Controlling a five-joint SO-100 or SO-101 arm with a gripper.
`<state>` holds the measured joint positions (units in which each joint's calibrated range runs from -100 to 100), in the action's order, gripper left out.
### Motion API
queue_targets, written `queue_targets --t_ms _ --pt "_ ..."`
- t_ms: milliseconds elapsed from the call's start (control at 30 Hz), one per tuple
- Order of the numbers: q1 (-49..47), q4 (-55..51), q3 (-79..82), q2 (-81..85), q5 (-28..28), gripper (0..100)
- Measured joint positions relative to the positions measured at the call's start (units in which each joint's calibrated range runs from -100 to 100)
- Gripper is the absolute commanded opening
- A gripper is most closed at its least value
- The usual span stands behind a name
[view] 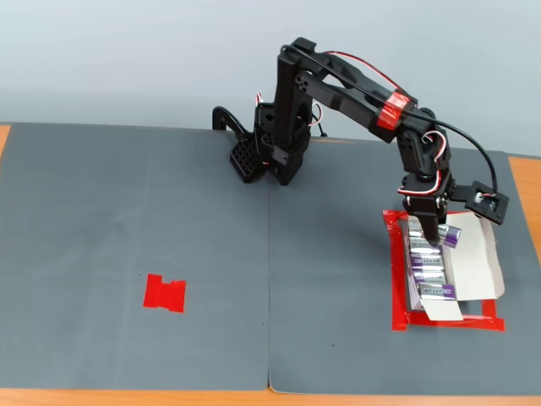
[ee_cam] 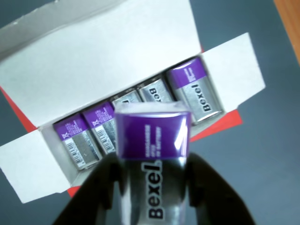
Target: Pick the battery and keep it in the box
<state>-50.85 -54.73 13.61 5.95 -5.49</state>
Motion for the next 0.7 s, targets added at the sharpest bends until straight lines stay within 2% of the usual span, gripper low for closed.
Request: queue_targets --t_ms 433,700 --pt "-1.8 0.0 -0.1 -6.9 -0.2 2" --pt "-1.8 4.5 -0.1 -7.8 -0.2 2"
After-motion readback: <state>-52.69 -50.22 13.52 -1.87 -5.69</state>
